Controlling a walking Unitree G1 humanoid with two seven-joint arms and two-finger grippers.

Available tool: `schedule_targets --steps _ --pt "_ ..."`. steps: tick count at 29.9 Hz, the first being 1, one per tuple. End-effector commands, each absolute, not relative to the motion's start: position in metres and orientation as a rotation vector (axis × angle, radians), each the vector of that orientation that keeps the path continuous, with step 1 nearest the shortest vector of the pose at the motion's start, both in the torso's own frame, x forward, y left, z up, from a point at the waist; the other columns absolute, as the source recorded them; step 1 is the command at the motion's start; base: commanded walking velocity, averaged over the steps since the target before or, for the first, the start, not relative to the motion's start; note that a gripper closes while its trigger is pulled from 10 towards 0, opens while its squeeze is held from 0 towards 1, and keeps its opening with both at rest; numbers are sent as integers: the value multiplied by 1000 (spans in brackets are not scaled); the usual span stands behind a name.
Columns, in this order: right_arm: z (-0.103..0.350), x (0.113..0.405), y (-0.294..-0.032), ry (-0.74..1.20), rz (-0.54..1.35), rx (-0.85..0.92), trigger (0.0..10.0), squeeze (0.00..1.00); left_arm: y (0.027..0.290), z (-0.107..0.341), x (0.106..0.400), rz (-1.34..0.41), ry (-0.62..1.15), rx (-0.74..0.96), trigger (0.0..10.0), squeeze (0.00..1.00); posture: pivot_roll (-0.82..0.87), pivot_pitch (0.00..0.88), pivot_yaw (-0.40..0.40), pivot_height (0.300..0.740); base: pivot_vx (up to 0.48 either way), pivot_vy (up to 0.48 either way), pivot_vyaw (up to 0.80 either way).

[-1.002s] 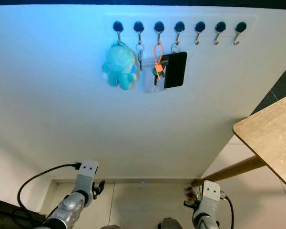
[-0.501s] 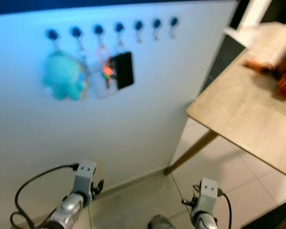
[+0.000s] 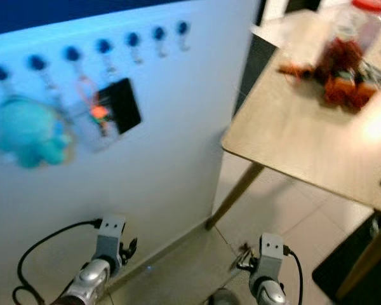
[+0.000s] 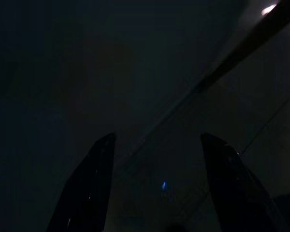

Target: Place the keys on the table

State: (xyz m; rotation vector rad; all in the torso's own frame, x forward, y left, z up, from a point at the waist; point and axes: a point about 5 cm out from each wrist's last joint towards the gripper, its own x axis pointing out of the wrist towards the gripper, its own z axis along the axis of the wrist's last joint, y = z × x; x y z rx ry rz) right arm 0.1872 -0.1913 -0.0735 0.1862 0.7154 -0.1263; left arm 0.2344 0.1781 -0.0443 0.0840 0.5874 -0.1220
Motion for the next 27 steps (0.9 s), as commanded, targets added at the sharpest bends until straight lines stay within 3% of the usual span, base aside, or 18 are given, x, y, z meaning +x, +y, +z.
schedule_targets --steps 1,27 --pt "-74 185 -191 724 -115 179 10000 0 177 -49 227 -118 602 61 10000 0 21 76 -6 740 0 0 -800" --pt "-76 182 -190 738 -71 153 10000 0 178 -49 225 -120 585 53 10000 0 15 55 -16 740 0 0 -800"
